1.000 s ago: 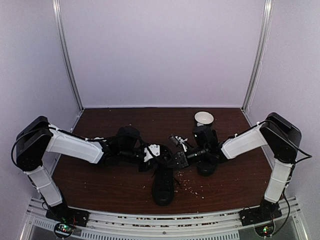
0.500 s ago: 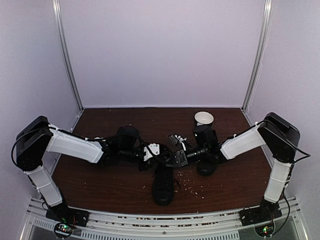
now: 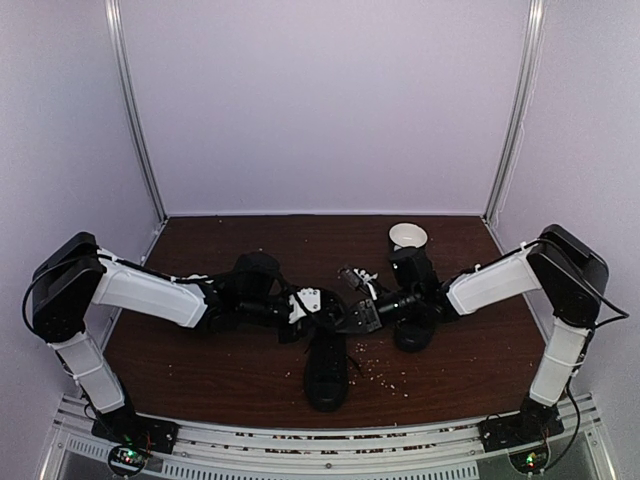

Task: Tie the shoes
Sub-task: Tie the loops with the shoelace on the shoe.

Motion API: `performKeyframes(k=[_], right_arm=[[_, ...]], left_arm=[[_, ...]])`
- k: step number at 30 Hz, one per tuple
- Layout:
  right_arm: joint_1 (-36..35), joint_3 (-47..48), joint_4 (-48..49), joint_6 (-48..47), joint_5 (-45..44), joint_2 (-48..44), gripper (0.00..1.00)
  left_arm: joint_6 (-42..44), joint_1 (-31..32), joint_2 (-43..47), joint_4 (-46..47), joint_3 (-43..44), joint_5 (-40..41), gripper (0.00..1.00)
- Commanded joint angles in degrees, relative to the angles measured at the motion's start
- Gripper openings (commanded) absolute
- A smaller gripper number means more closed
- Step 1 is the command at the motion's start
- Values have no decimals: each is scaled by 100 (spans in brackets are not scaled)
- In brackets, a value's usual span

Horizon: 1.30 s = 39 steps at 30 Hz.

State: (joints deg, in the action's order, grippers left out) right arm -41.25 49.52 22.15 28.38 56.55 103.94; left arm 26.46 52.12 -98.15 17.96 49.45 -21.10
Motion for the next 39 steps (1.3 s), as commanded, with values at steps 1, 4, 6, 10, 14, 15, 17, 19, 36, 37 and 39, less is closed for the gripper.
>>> performKeyframes(k=[1, 4, 6, 10, 14, 15, 17, 19, 36, 37, 39], right_arm=[[118, 25, -399, -312, -147, -223, 0], [116, 106, -605, -452, -136, -204, 0], [107, 173, -818, -570, -92, -211, 0], [100, 269, -1137, -818, -57, -236, 0], [100, 370, -1334, -962, -50, -224, 0], [98, 393, -1370, -987, -41, -226, 0], [91, 424, -1453, -1049, -24, -238, 0], [83, 448, -1533, -1118, -22, -257, 0], [21, 602, -1816, -1371, -2, -236, 0], [21, 601, -1819, -1372, 4, -236, 0], [20, 603, -1812, -1377, 0, -236, 0]], left_arm=[[7, -9, 13, -161, 8, -100, 7], [13, -15, 95, -385, 38, -200, 27], [53, -44, 224, -581, -2, -199, 36], [120, -149, 427, -895, -93, -219, 48], [134, -198, 351, -1078, -37, -67, 51], [135, -220, 306, -1115, -10, 9, 51], [129, -279, 225, -1220, 55, 176, 51], [118, -369, 191, -1277, 81, 219, 52], [409, -702, -652, -1527, 776, -294, 53], [435, -703, -679, -1550, 805, -324, 53], [444, -703, -745, -1567, 860, -341, 51]])
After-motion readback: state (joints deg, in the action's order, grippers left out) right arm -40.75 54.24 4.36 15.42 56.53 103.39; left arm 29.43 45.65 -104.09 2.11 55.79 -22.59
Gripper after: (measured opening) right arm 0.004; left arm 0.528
